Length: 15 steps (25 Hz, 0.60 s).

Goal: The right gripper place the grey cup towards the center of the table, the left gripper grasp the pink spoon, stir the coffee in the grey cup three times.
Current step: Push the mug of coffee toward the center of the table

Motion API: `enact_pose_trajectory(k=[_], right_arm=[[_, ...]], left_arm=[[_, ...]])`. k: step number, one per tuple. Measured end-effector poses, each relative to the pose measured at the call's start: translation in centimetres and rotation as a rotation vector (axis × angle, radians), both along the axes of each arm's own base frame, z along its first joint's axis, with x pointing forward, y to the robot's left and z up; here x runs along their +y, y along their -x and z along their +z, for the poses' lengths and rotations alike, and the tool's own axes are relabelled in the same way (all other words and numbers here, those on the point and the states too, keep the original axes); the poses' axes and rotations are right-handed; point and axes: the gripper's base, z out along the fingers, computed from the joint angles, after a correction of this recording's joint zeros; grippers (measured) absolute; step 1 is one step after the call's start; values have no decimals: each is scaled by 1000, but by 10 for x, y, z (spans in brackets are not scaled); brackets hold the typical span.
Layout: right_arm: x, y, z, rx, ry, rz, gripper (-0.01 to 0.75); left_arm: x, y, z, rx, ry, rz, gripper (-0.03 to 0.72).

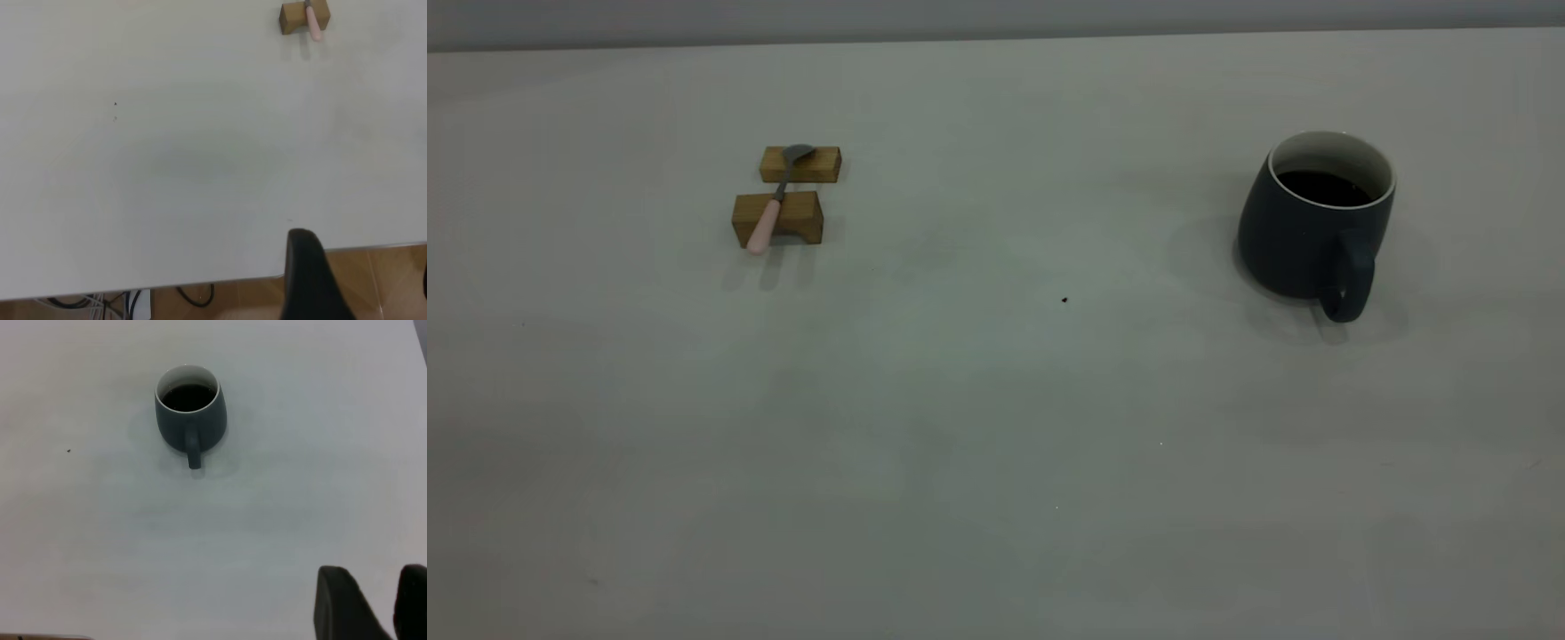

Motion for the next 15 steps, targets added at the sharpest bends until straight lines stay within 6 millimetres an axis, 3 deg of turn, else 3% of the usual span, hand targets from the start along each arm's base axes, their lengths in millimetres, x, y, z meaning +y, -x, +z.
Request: enact_pose_trajectory(k=[11,15], right_arm=[[0,0,0,0,-14,-9,239],[0,-2,8,-8,-13,-10,277]], left_arm=[[0,0,0,0,0,0,479],[0,0,0,0,0,0,479]])
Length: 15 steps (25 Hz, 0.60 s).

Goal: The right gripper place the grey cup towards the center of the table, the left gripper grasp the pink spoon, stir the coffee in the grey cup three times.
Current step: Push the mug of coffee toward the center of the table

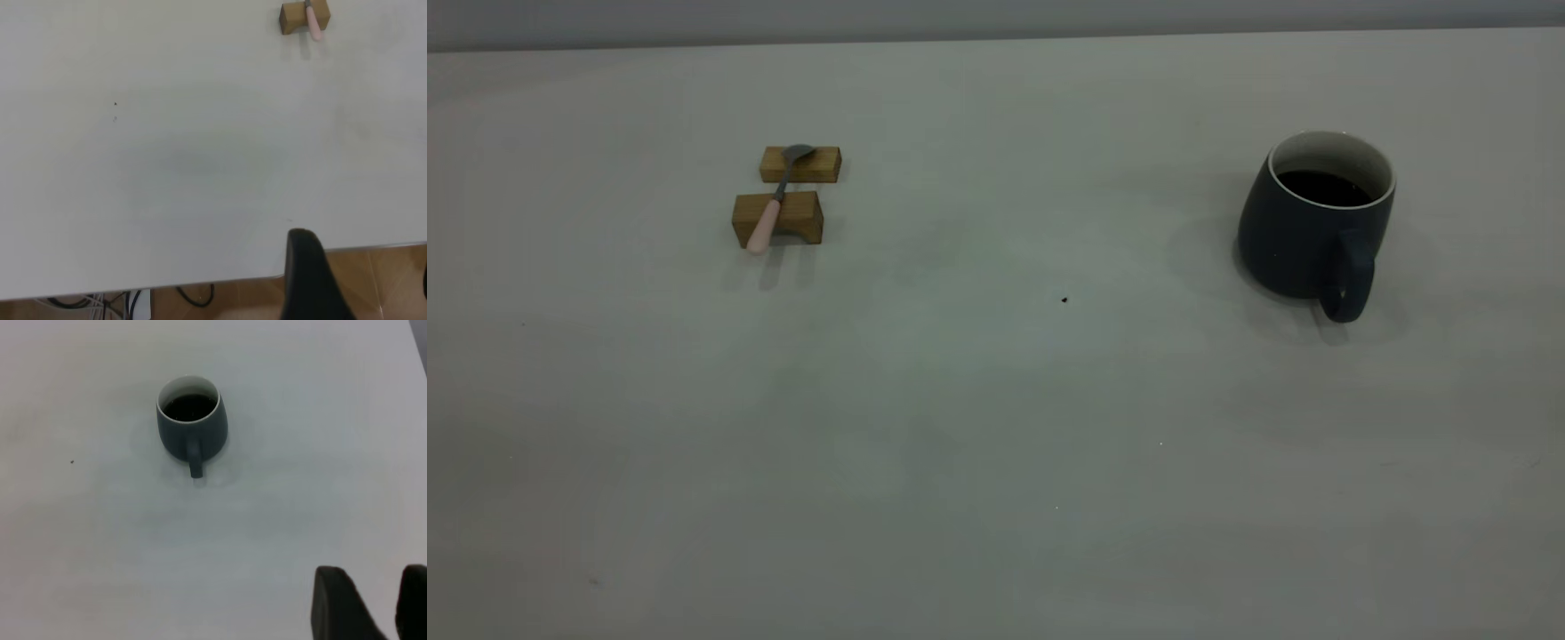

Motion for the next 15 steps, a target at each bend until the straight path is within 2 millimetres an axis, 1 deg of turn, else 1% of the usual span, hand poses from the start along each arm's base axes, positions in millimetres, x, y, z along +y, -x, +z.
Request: enact_pose_trajectory(k=[2,4,8,10,12,15], right_arm=[[0,-8,7,16,6,-4,326],[-1,-23,16,39,22,-12,396],[-2,-68,25,151,46,-23,588],[-2,-95,22,230,51,-20,675],[-1,-121,18,289,45,-16,715],[2,-159,8,396,27,-13,728]], left_arm=[[0,0,0,0,0,0,479],[0,0,0,0,0,0,479],[0,0,0,0,0,0,479],[0,0,0,0,0,0,479],[0,0,0,0,0,0,479],[0,0,0,0,0,0,479]])
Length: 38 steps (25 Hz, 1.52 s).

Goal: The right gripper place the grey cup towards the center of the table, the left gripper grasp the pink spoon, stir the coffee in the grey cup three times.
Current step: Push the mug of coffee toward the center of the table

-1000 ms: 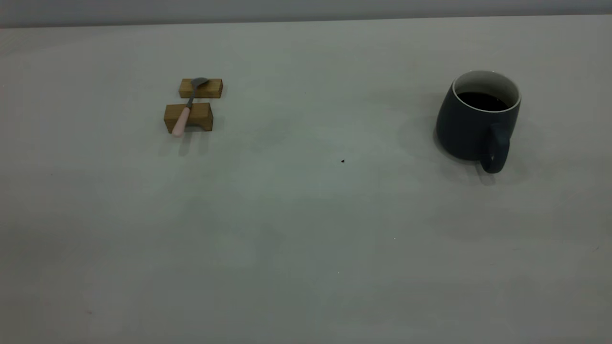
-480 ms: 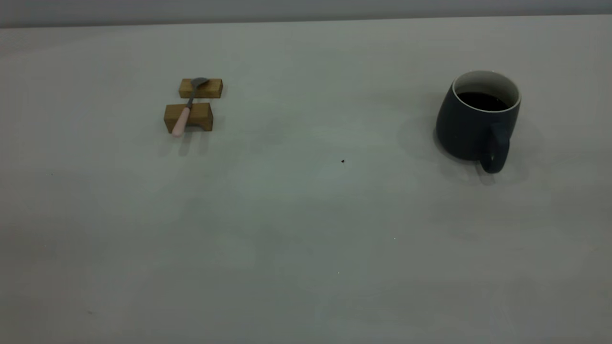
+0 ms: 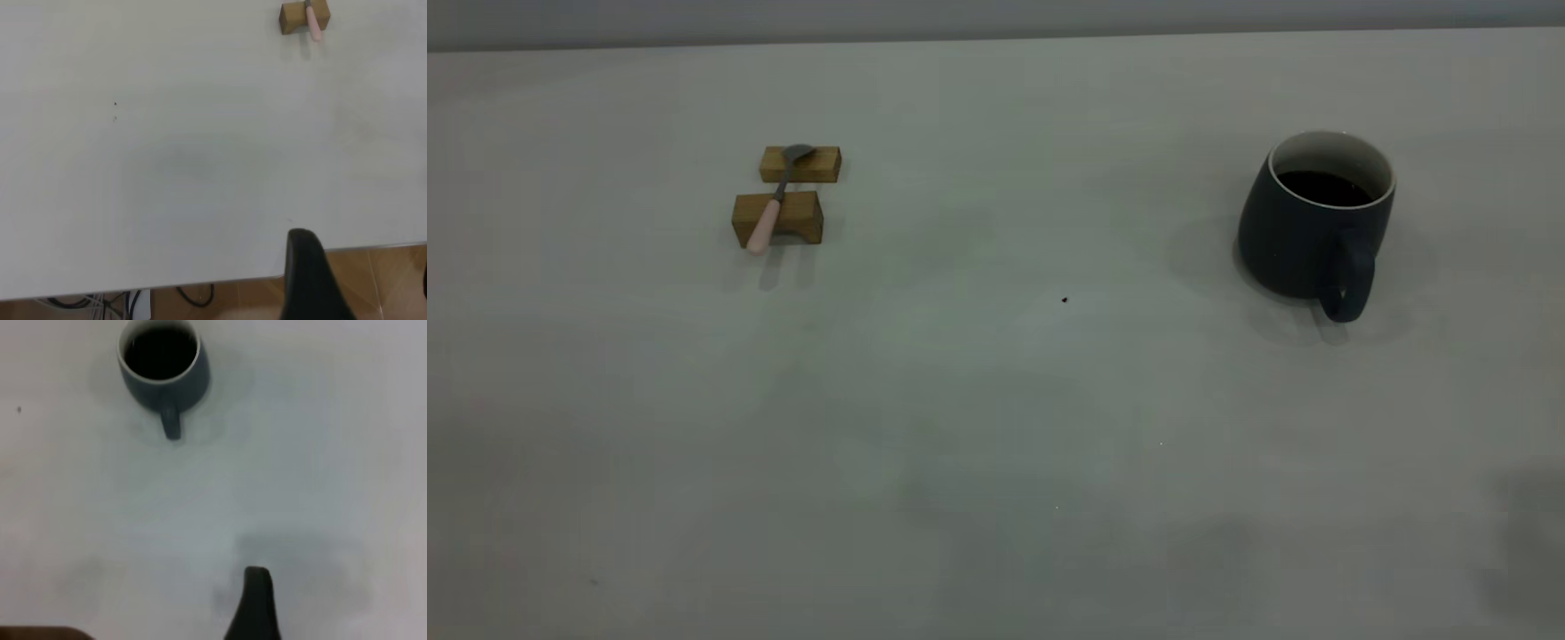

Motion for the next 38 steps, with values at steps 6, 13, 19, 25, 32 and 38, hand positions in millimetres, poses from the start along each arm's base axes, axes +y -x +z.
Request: enact_pose_trajectory(k=[6,13,19,25,32,38], right_arm=[[9,-71,-28,178,-39,5,728],[36,-130,-80,298,-28,79,726],[60,-155,-139,380,-9,133,723],[69,-169,-178,406,-4,143,717],[71,-178,-202,373,-3,150,713],[72,-189,-210,352,7,162,705]], left_arm=[[0,0,0,0,0,0,479],[0,0,0,0,0,0,479],[0,0,0,0,0,0,479],[0,0,0,0,0,0,479],[0,0,0,0,0,0,479],[0,0,0,0,0,0,479]])
